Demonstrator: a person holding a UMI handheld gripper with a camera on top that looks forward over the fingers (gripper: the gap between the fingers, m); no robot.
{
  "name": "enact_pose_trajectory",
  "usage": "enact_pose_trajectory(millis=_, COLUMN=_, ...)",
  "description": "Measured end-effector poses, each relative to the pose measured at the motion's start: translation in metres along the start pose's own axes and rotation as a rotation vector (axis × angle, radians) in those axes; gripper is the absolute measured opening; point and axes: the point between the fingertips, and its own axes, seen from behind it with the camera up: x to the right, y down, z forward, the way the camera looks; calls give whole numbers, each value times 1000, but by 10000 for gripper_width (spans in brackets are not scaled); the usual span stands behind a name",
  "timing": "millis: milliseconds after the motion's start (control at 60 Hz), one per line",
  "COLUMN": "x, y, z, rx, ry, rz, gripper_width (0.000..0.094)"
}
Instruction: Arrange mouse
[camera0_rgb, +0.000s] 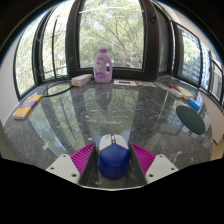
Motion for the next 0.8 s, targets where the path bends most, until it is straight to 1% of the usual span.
enact_pose_trajectory(millis=33, x=-1, y=0, z=2, rx=1, ry=4, rz=-10, gripper_width=602)
enact_pose_trajectory(millis=50, x=-1, y=-1, z=3, rx=3, ry=0, rz=-8, gripper_width=577)
enact_pose_trajectory(millis=83, x=-2, y=0, z=5, rx=5, ry=-6, rz=0, gripper_width=500)
enact_pose_trajectory(millis=100, x=-2, y=-1, z=5, rx=9, ry=-5, rz=4, gripper_width=499)
enact_pose_trajectory(millis=183, x=-2, y=-2, z=6, rx=14, ry=8, rz=-27, gripper_width=435)
enact_pose_trajectory(millis=283, x=-5, y=-3, z=6, rx=2, ry=-11, rz=-18, gripper_width=366)
enact_pose_trajectory(millis=383, x=-9, y=-11, z=5, rx=-4, ry=-32, rz=-30, gripper_width=350)
enact_pose_trajectory(millis=467, x=-13, y=-44, z=-7, rx=43, ry=-69, rz=-41, gripper_width=351)
enact_pose_trajectory(millis=567, x=-16, y=-124, z=-34, rx=167, ry=-139, rz=-23, gripper_width=349)
enact_pose_trajectory(millis=617, x=-9, y=-181, z=-53, rx=256, ry=-155, rz=-4, gripper_width=349)
enact_pose_trajectory(millis=667, x=14, y=-227, z=-72, rx=344, ry=-179, rz=2, gripper_width=348)
enact_pose_trajectory(millis=733, x=49, y=-293, z=-99, rx=464, ry=-176, rz=21, gripper_width=346)
enact_pose_trajectory(millis=800, x=105, y=-329, z=-109, rx=538, ry=-140, rz=37, gripper_width=347)
